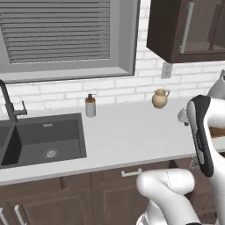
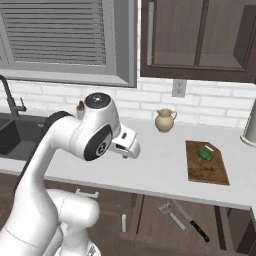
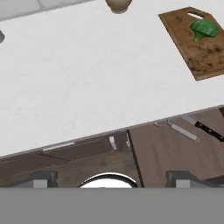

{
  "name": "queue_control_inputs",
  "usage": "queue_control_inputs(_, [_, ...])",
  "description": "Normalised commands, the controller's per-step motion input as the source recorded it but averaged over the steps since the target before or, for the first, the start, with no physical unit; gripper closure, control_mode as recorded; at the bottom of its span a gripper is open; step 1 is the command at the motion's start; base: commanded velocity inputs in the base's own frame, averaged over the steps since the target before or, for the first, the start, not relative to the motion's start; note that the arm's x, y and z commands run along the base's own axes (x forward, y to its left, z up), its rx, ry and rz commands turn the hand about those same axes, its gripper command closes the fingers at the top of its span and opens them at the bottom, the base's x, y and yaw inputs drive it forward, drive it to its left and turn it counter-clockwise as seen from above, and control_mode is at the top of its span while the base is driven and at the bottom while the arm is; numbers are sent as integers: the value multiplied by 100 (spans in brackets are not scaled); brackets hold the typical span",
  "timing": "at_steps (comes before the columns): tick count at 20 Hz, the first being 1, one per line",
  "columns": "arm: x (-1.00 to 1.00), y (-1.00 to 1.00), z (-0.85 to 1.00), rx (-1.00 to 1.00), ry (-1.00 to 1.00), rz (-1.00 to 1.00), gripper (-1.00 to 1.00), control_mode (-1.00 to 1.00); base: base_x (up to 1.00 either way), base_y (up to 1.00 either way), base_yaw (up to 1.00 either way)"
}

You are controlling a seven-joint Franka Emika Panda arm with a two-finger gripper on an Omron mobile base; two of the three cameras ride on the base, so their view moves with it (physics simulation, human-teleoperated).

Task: Place the appropriate cutting tool for cutting the broccoli skin on the cutting board.

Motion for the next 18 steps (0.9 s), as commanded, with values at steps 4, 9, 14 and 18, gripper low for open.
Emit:
queue_control_inputs(4, [-25, -86, -59, 0, 2, -21, -100, -100, 0, 0, 0])
queue_control_inputs(9, [-4, -68, -50, 0, 0, -6, -100, -100, 0, 0, 0])
queue_control_inputs(14, [-1, -42, -26, 0, 3, 0, -100, -100, 0, 0, 0])
queue_control_inputs(18, [-14, -49, -28, 0, 2, 0, -100, -100, 0, 0, 0])
